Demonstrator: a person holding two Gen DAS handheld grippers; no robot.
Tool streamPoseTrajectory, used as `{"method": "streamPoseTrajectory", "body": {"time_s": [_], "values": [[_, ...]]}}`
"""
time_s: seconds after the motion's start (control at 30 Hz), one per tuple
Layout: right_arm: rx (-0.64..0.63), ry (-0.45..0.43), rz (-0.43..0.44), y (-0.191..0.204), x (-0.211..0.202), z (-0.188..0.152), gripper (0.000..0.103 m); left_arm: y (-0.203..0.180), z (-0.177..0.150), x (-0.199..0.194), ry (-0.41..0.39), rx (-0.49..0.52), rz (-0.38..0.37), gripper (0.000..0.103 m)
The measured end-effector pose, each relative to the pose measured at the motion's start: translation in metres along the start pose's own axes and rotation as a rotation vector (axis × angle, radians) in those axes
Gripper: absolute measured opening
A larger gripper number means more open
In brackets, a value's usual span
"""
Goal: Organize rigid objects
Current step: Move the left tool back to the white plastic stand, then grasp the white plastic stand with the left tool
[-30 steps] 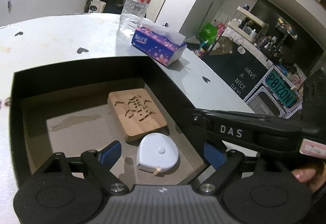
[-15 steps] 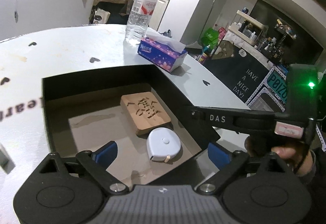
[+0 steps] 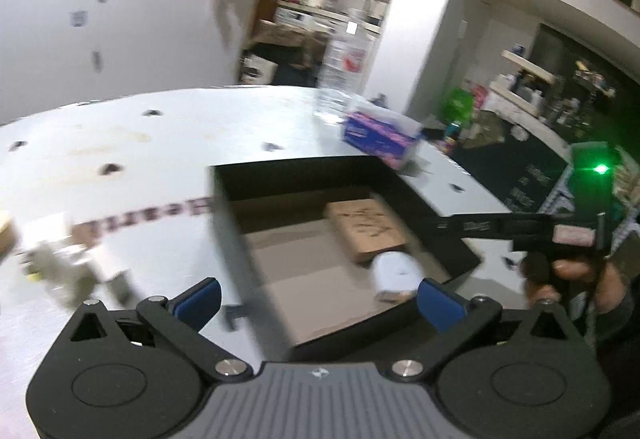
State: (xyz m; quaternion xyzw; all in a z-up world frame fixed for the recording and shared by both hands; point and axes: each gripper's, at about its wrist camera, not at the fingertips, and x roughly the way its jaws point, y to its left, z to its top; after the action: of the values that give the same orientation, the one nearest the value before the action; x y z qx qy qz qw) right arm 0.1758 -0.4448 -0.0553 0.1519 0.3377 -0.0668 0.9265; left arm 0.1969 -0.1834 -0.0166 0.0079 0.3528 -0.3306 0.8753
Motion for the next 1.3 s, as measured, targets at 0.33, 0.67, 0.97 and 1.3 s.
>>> {"method": "streamPoseTrajectory", "body": {"time_s": [0.33,0.67,0.97,1.3], "values": [[-0.016,0.001,-0.005,0.001,0.0,0.0,0.007,0.069,-0.031,-0.042,-0.069,-0.131,0.243,0.103],[-0.023,0.005,-0.013,0.002,0.001,0.0,0.007,0.15,-0.049,-0.061,-0.12,-0.171,0.495,0.095],[-0.02,0.011,-0.025,0.004,0.002,0.001,0.007,0.206,-0.041,-0.046,-0.04,-0.182,0.489,0.073],[-0.023,0.014,-0.031,0.005,0.004,0.001,0.007,0.233,-0.034,-0.025,-0.017,-0.136,0.49,0.073]]}}
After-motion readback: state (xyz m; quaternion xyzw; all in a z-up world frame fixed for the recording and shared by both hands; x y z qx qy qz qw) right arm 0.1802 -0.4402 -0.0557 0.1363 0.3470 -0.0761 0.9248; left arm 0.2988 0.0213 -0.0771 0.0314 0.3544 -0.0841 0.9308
